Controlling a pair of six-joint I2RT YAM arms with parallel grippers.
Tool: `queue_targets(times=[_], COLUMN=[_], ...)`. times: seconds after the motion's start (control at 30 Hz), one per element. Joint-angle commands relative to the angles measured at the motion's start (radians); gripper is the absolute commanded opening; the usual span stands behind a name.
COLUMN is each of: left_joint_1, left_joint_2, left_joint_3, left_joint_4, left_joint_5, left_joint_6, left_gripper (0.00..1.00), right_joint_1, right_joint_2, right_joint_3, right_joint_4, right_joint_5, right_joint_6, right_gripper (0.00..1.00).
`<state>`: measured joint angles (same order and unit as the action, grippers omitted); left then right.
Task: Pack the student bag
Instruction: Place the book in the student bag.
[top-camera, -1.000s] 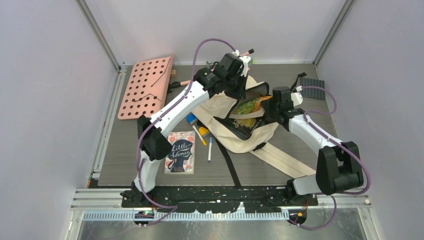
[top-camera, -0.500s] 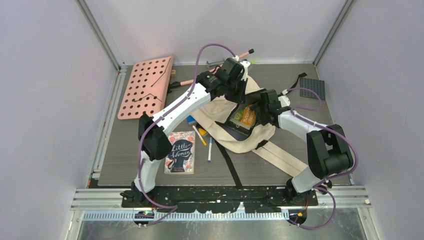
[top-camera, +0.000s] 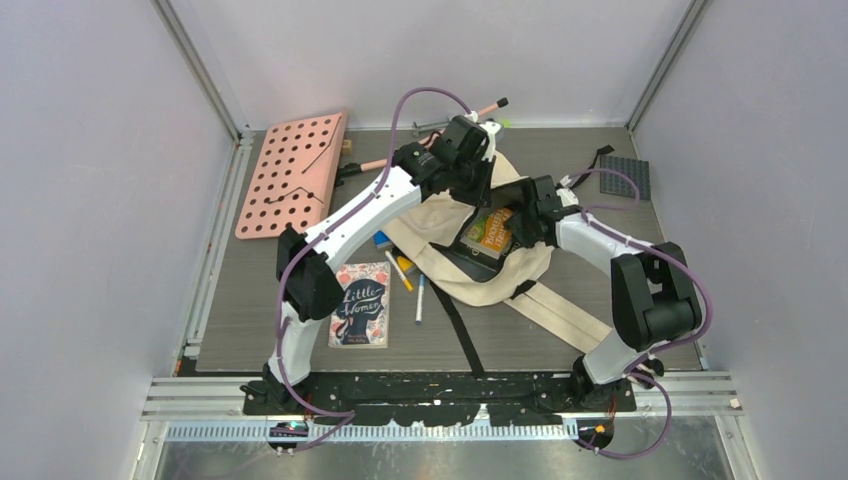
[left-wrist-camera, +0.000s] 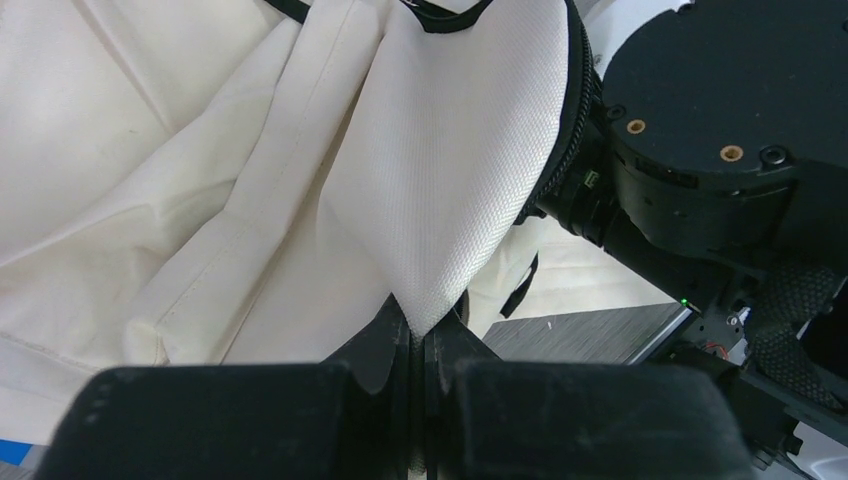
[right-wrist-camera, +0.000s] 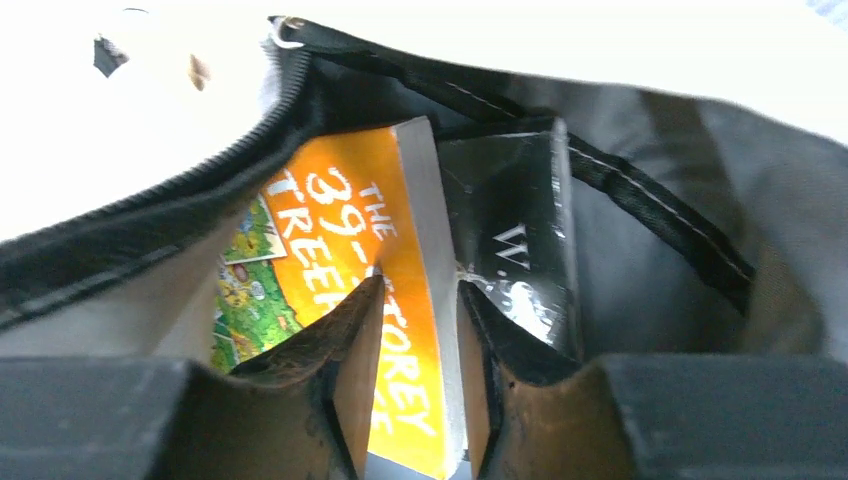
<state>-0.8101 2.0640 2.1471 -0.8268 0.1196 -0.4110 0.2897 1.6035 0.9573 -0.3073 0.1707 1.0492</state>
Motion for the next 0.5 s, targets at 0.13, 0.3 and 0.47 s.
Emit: queue_targets(times=[0.13,0.3,0.47], left_joint_1=[0.005,0.005,0.006], left_joint_2=[-0.051,-0.050,-0.050], left_joint_3=[0.027,0.015,0.007], left_joint_4=[0.054,0.052,0.050], left_joint_5=[0.038,0.038,0.036], left_joint_6=[0.004,0.006,0.012], left_gripper=[0.00,0.00,0.00], right_joint_1=[0.009,0.012,0.012], right_joint_2=[0.090,0.119,0.086], right_joint_3=[0.021,0.048,0.068], right_joint_4=[0.178,0.217,0.168], right_joint_5=[-0.133,-0.133,-0.102], right_joint_6=[0.040,0.017,-0.056], right_gripper=[0.29,0.28,0.29])
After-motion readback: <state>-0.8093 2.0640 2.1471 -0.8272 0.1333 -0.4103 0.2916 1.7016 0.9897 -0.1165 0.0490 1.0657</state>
